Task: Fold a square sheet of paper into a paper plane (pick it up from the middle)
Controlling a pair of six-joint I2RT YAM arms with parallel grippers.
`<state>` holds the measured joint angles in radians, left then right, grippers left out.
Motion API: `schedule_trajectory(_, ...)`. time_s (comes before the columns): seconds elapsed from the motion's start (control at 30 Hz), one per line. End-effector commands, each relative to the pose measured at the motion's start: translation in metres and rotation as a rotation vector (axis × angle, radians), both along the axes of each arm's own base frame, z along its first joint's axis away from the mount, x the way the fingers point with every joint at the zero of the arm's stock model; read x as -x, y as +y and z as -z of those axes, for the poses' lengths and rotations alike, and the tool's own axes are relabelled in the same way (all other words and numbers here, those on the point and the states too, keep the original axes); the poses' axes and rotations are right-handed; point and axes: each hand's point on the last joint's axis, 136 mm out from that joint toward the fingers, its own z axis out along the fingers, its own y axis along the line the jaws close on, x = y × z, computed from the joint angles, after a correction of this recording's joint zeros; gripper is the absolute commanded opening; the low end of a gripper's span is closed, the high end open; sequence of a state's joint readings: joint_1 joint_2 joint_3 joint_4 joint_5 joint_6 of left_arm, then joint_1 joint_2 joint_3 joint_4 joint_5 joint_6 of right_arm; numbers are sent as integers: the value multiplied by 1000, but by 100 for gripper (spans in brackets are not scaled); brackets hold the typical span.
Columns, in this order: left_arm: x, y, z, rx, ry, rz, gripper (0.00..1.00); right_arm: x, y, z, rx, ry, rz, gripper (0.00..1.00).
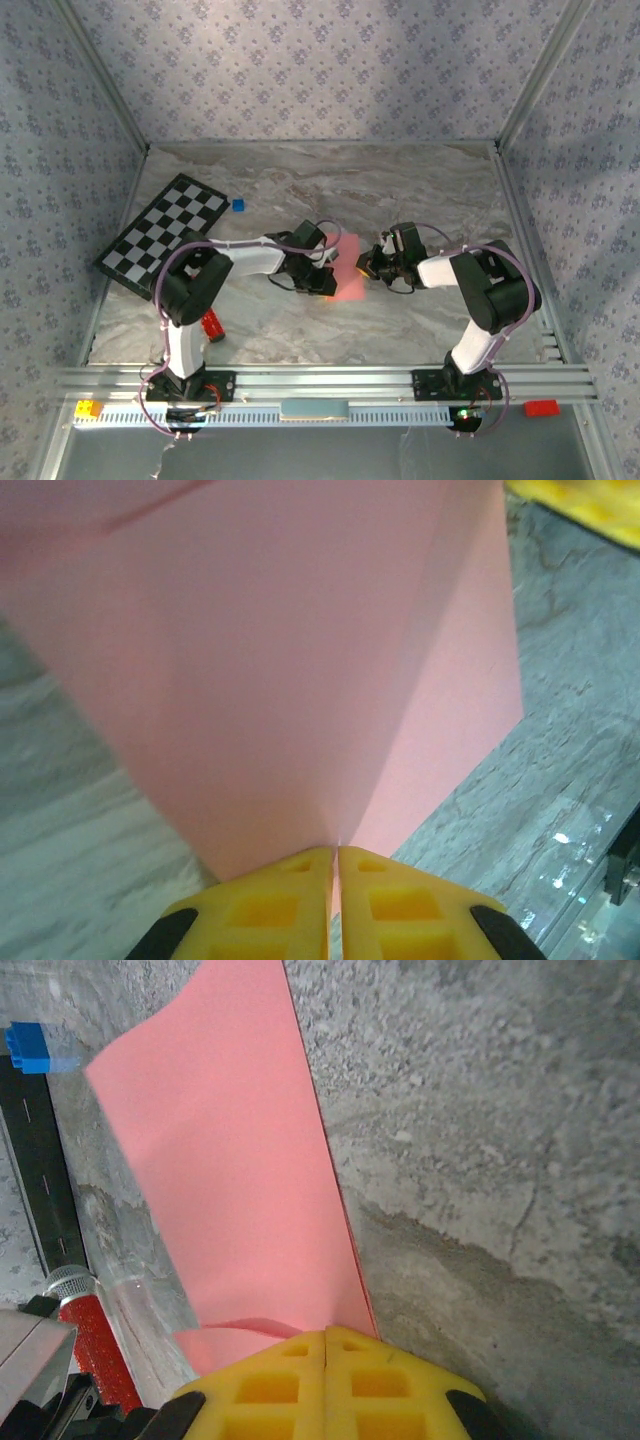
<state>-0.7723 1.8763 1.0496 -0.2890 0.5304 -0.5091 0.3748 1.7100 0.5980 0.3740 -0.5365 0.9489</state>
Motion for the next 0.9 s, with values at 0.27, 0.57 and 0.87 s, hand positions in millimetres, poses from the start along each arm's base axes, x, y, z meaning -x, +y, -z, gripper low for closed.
schedule_trajectory(0.27,27,37,-5,-96,6,3,11,19,-8,30,111,87,-7,1)
schedule_trajectory(0.57,11,21,-38,19,-61,-24,12,6,6,2,57,9,-42,8)
schedule_trajectory(0.87,-5,10,-38,45,-69,-47,12,5,6,-31,85,-81,-64,15)
